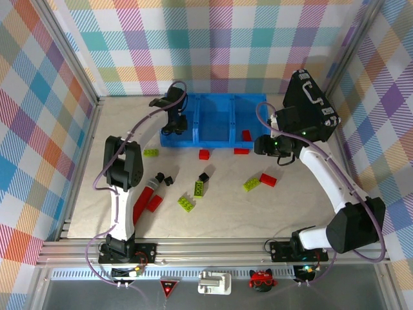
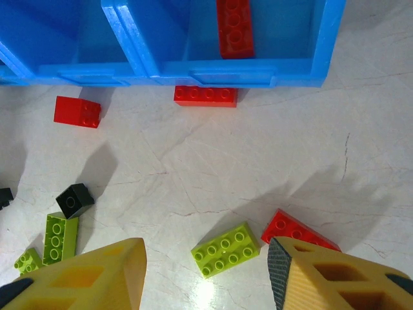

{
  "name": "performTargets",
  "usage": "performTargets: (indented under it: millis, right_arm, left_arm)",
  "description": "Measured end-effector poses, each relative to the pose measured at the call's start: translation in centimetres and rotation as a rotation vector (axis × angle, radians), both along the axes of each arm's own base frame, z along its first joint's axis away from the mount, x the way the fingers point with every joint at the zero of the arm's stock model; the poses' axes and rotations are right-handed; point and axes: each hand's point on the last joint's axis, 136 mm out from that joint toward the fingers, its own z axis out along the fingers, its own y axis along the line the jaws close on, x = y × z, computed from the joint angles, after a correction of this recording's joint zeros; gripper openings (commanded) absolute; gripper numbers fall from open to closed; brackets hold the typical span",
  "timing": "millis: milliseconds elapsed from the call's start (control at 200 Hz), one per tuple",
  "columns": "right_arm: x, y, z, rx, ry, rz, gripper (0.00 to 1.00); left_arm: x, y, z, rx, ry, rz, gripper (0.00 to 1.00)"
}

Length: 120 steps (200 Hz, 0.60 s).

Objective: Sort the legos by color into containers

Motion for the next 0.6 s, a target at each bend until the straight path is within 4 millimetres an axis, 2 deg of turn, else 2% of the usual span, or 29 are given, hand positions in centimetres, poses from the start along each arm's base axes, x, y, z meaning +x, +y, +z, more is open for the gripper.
performTargets:
  millis: [115,295,600]
  right_arm:
    - [-0.3,-0.3,0.2,-0.008,-0.001,-0.005,0.55]
    - [-0.7,-0.5,0.4,-0.013,-0.001,-0.008,0.55]
    - [-1.2,-0.6,1.4,-0.006,-0.024,-0.008,0.55]
  left_arm:
    - [0.8,-0.2,-1.4,0.009,0.014,-0.002,0.18]
    - [1.3,-0.4,-3.0,0.021,0.036,-0.012,0.25]
    - [1.5,-0.5,-2.1,0.018,0.018,-0.018,0.29]
